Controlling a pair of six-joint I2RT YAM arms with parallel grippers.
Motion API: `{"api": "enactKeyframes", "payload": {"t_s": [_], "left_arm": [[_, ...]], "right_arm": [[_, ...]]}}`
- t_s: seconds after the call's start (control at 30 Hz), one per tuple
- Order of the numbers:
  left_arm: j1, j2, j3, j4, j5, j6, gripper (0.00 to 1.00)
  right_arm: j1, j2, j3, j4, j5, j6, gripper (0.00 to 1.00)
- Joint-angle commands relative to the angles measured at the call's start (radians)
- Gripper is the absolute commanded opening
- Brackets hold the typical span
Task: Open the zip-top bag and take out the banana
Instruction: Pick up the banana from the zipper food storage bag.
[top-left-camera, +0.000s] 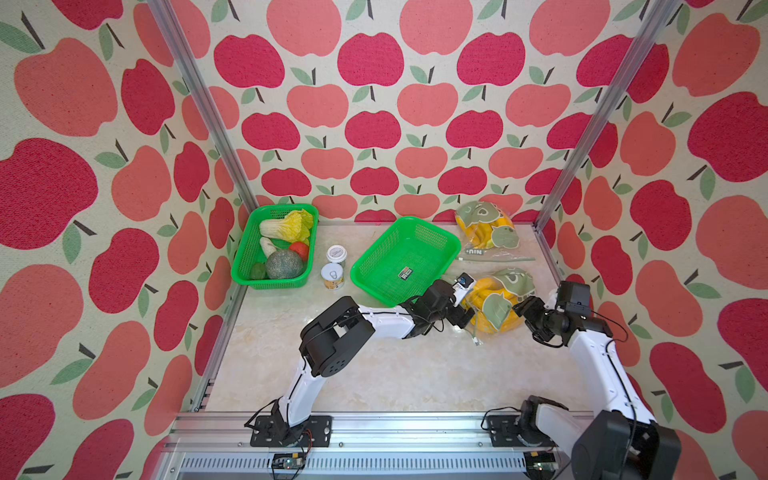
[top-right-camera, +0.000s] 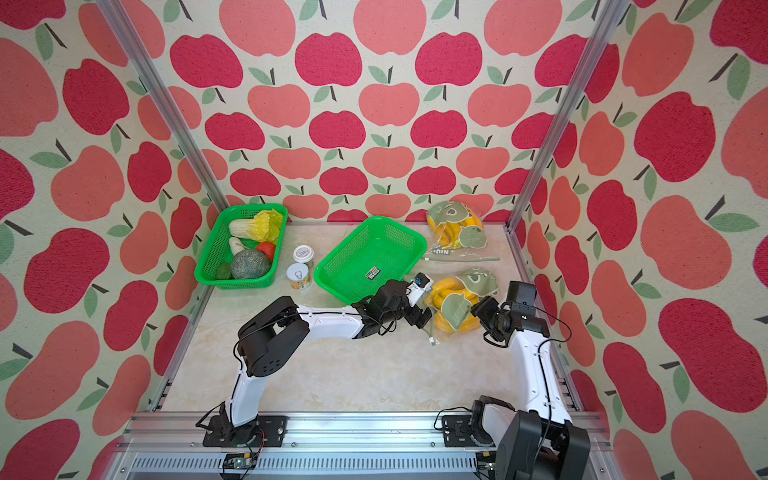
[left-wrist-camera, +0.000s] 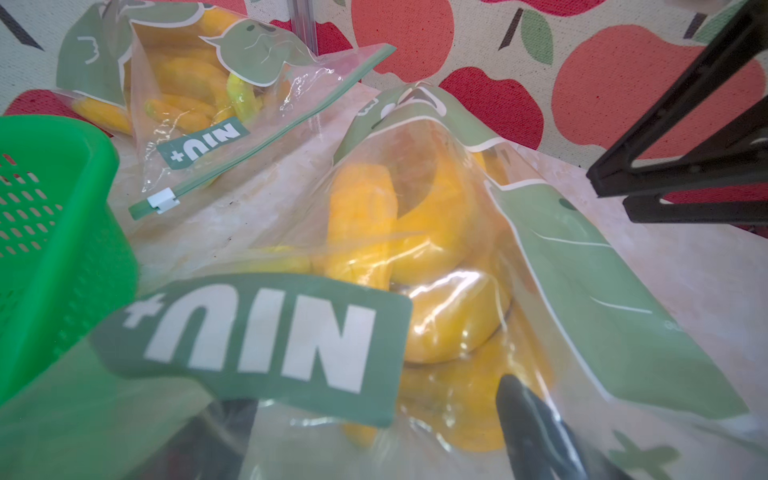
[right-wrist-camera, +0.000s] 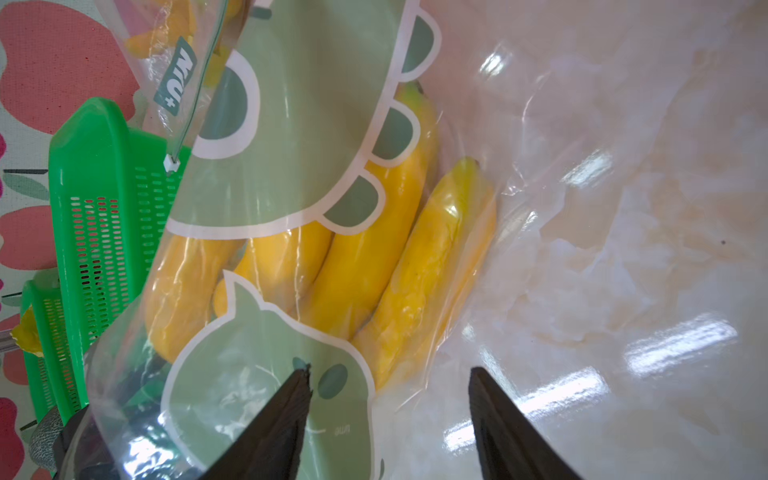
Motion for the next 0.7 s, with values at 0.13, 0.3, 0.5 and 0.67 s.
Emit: {"api": "enactKeyframes", "payload": {"t_s": [0.13,0.3,0.5,0.67], "left_arm": [[0.03,0.061,0.08,-0.035,0.046,0.007,0.86],[0.05,0.103,0.131,-0.06,0.074,-0.013,0.73],[0.069,0.154,0.209,-0.093,0.085,-0.034,0.58],[0.071,0.175,0.253,-0.12,0.098,-0.043,0.39]], "right_arm": [[-0.004,0.072,-0.025,0.05,-0.04,-0.044,0.65],[-0.003,0.115,-0.03,0.051,-0.014,-0.074,0.65],[-0.004,0.131,-0.041,0.064,-0.004,-0.086,0.63],[-0.004,0.132,-0.052,0.068,0.003,-0.092,0.62]]}}
